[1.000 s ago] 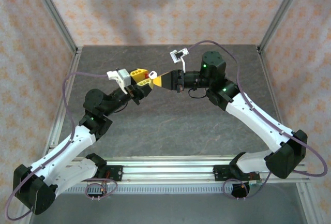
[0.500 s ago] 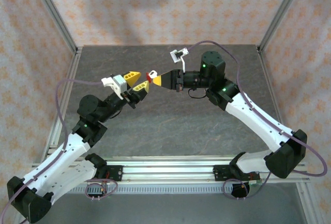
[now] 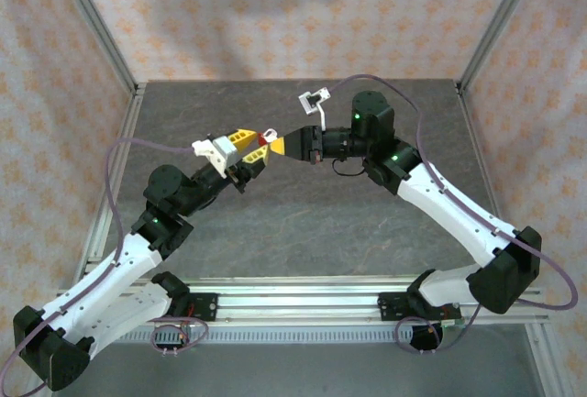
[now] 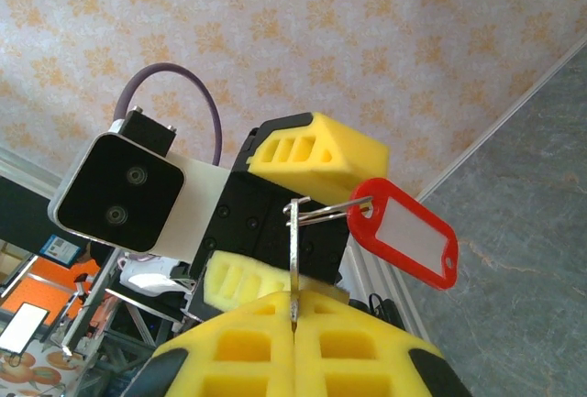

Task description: Remove the keys from the keyring

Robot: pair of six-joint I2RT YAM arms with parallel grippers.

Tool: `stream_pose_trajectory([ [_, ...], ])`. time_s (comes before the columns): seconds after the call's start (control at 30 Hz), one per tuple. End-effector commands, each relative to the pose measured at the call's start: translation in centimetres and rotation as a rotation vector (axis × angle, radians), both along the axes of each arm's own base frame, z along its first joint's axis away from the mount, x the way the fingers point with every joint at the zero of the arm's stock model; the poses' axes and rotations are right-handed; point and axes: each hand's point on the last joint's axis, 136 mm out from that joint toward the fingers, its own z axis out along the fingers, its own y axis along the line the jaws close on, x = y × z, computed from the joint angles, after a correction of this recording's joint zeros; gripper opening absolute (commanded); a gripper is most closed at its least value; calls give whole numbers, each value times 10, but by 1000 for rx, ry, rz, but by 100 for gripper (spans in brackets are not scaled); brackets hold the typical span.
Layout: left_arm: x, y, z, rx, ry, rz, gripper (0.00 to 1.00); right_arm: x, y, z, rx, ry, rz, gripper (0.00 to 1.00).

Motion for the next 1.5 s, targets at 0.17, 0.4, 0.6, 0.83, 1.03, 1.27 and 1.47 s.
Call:
stream_pose_trajectory([
  [0.17, 1, 2, 24, 5, -75, 30, 32, -11, 1, 18, 30, -53, 41, 0],
  [0.4, 2, 2, 21, 14, -68, 37, 27, -12, 0, 24, 41, -57, 41, 0],
  [0.6, 4, 3, 19, 22, -66, 43, 18, -13, 1, 25, 45, -55, 48, 0],
  [0.83, 4, 1, 20, 25, -63, 37, 12, -12, 2, 26, 42, -57, 49, 0],
  [1.03, 5, 4, 24, 19, -74, 57, 32, -12, 3, 25, 39, -53, 56, 0],
  [1.27, 5, 0, 28, 21, -83, 39, 27, -13, 3, 24, 38, -54, 60, 0],
  [1.47, 5, -1, 26, 23, -81, 31, 13, -14, 2, 25, 41, -57, 60, 0],
])
